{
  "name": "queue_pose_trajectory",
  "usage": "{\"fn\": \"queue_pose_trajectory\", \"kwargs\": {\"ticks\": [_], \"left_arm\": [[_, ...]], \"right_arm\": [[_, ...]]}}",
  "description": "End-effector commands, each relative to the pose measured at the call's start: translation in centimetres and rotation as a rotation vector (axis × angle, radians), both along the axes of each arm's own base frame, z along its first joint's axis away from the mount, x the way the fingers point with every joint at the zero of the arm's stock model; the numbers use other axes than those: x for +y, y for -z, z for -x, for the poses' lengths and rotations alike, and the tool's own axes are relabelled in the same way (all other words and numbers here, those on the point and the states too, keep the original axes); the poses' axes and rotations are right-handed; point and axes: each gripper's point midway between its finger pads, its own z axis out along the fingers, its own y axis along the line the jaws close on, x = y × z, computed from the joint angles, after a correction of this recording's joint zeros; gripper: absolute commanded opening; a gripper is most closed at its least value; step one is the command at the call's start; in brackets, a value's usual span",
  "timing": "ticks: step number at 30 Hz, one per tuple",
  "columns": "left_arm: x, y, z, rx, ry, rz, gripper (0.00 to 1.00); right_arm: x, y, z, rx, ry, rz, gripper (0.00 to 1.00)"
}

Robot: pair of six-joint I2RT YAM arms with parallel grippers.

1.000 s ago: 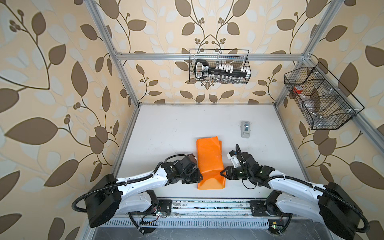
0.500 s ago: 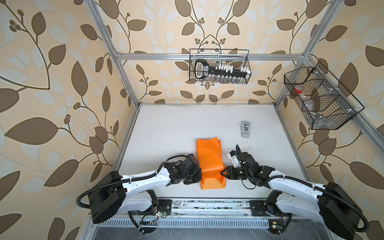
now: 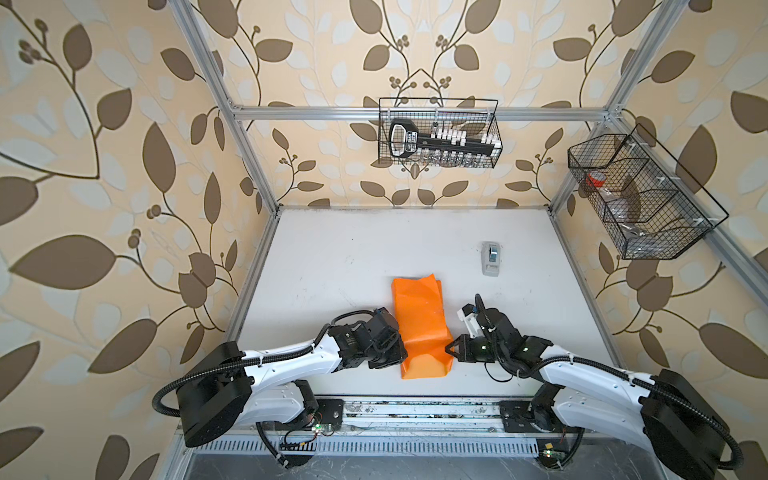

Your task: Wrap the gift box in paper

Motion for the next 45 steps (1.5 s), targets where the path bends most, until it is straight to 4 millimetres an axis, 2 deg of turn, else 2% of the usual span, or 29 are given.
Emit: {"fn": "queue_pose_trajectory", "kwargs": {"ticks": [1,11,17,19,30,39,45], "left_arm": [[-0.3,-1.1,-0.1,-0.028,-0.008,0.029,0.25],[-0.2,-2.0,1.6,-0.007,0.006,0.086,0.24],[-1.7,-2.1,1.5,-0.003,0.027,0.141,0.23],[-2.2,-2.3,1.3,-0.012,0.027,0.166,0.26],[-2.8,-2.9,0.9,-0.034,0.008,0.231,0.28],[-3.1,-3.3,0.5,-0.060,-0.006,0.263,0.29],[-3.2,-3.4,0.2,-0.073,-0.013,0.268,0.29]], "right_arm": [[0.3,0.2,0.1,0.014,-0.001,-0.010,0.00],[0.1,0.1,0.3,0.016,0.007,-0.014,0.00],[0.3,-0.4,0.7,0.018,0.004,-0.057,0.17],[0.4,-0.7,0.9,0.018,0.000,-0.081,0.22],[0.7,-2.0,2.3,0.027,-0.003,-0.177,0.31],[2.2,-2.4,2.4,0.028,-0.035,-0.215,0.28],[3.0,-2.5,1.7,0.017,-0.036,-0.221,0.19]]}}
